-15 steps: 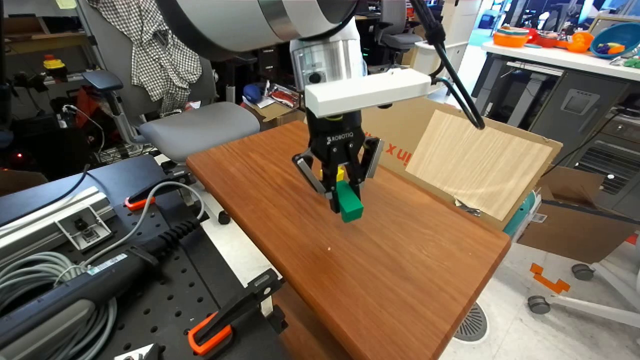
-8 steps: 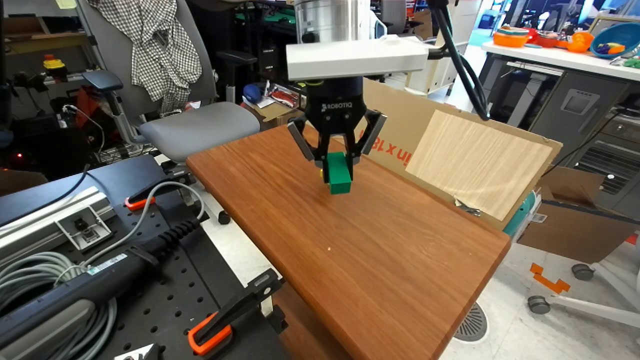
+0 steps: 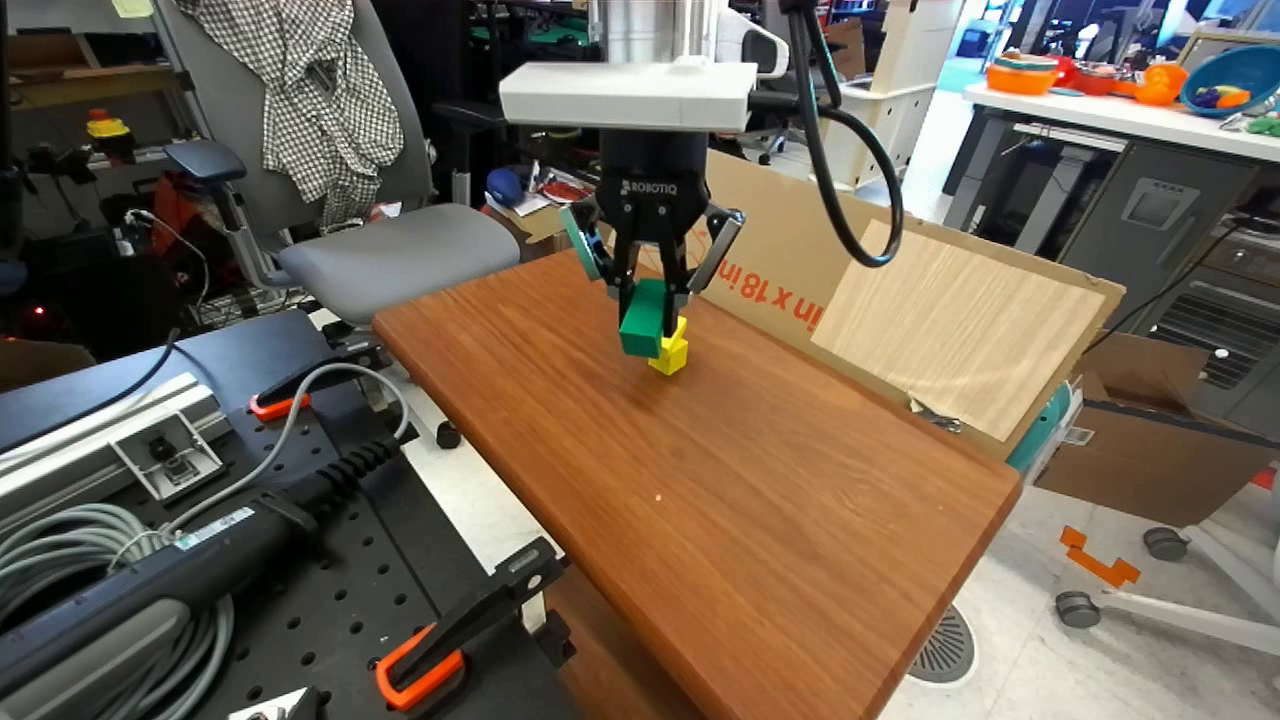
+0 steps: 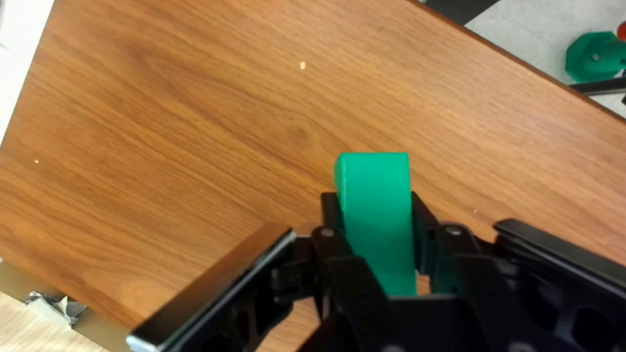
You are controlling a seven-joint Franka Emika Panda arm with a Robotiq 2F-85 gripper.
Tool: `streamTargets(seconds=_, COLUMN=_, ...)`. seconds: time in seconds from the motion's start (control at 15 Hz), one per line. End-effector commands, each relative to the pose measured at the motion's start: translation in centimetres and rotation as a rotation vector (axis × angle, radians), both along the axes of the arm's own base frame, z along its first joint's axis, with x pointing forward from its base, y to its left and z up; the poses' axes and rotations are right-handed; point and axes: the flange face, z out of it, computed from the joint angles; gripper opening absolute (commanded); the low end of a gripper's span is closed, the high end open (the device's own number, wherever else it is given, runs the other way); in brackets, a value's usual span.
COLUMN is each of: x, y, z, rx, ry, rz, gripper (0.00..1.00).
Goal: Place the green block on top of the stacked blocks
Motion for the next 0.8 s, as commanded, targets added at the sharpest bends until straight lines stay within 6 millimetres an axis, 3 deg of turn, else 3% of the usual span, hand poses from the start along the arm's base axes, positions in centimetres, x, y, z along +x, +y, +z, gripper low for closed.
streamTargets(seconds=0.0, x=2.4, y=0.8, z=0.2, rx=-0.004, ry=0.021, rz=-0.171, gripper=0.09)
streamTargets(seconds=0.73, x=8.5, y=2.4, z=-3.5, rx=-0.1, ry=0.073, rz=-0.386, gripper=0.09)
